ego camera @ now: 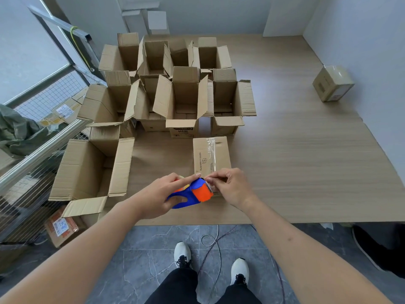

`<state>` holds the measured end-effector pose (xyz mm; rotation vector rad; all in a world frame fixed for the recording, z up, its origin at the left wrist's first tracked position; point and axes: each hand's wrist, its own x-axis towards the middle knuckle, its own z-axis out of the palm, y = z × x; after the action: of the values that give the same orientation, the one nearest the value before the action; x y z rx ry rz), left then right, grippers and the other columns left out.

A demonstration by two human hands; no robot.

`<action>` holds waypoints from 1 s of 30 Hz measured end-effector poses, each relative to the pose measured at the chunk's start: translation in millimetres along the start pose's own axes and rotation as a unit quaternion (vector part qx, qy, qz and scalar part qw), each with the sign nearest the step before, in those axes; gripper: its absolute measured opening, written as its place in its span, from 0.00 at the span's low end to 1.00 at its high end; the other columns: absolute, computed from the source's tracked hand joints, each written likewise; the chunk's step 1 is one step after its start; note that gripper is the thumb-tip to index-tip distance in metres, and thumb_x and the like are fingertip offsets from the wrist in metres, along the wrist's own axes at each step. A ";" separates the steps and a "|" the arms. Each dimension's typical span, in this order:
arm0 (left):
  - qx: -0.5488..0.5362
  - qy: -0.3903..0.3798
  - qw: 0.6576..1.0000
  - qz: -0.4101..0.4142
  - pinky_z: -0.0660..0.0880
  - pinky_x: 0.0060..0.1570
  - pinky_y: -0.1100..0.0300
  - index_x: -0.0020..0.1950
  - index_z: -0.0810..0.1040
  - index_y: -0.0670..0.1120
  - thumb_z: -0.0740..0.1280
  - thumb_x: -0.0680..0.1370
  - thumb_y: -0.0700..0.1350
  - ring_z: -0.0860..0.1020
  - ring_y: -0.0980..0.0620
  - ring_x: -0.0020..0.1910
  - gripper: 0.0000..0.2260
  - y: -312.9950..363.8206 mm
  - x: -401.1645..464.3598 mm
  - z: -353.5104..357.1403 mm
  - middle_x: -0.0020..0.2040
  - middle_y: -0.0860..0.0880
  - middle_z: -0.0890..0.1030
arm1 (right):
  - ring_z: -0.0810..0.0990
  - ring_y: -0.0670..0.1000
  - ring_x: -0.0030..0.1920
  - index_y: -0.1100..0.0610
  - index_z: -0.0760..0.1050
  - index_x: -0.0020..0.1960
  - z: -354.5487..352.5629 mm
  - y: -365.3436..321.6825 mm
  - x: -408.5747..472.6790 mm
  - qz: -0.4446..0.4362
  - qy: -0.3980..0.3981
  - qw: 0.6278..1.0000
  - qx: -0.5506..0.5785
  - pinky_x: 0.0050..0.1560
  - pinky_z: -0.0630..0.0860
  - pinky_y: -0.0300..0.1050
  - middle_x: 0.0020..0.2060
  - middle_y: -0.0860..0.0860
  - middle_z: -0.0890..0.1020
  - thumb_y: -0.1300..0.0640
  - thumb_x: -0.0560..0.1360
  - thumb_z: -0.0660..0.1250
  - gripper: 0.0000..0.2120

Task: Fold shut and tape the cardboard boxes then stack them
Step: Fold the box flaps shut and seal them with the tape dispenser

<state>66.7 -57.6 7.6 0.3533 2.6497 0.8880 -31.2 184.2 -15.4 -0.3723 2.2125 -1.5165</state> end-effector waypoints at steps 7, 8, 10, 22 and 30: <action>0.014 -0.022 0.998 -0.055 0.69 0.58 0.58 0.78 0.50 0.75 0.63 0.85 0.49 0.71 0.58 0.53 0.32 -33.6 -25.2 -11.6 0.58 0.55 0.72 | 0.79 0.46 0.29 0.52 0.87 0.43 -32.0 26.7 -11.5 0.088 0.097 0.990 0.060 0.34 0.80 0.40 0.32 0.47 0.85 0.59 0.75 0.77 0.03; 0.001 -0.024 0.997 -0.067 0.71 0.58 0.56 0.78 0.51 0.75 0.63 0.85 0.50 0.72 0.57 0.53 0.31 -36.1 -27.8 -11.9 0.56 0.54 0.72 | 0.78 0.46 0.28 0.51 0.87 0.42 -37.5 30.4 -13.2 0.089 0.105 0.989 0.055 0.33 0.78 0.38 0.31 0.47 0.84 0.58 0.75 0.77 0.04; -0.017 -0.034 0.996 -0.078 0.72 0.58 0.54 0.77 0.52 0.76 0.62 0.85 0.51 0.73 0.56 0.52 0.29 -35.9 -27.9 -11.1 0.55 0.54 0.73 | 0.77 0.46 0.27 0.49 0.87 0.42 -41.4 36.0 -15.8 0.092 0.115 0.988 0.049 0.32 0.77 0.38 0.31 0.47 0.84 0.58 0.75 0.77 0.05; 0.010 -0.089 0.984 -0.155 0.72 0.52 0.56 0.73 0.50 0.81 0.59 0.84 0.58 0.75 0.56 0.50 0.26 -31.9 6.2 -8.3 0.53 0.57 0.73 | 0.81 0.39 0.33 0.46 0.87 0.49 -29.6 61.9 -18.9 0.125 0.154 0.979 0.044 0.37 0.77 0.38 0.38 0.42 0.87 0.56 0.74 0.78 0.06; 0.027 -0.095 0.980 -0.172 0.73 0.54 0.55 0.73 0.50 0.81 0.59 0.84 0.58 0.75 0.56 0.52 0.25 -27.8 19.6 -7.0 0.55 0.57 0.73 | 0.76 0.40 0.31 0.43 0.87 0.49 -32.7 67.7 -11.1 0.134 0.168 0.974 0.068 0.43 0.74 0.39 0.27 0.38 0.80 0.51 0.71 0.80 0.08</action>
<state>42.4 -76.4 -8.6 -0.0121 2.4573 0.6387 -36.1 240.6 -66.2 0.2367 2.2717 -1.6604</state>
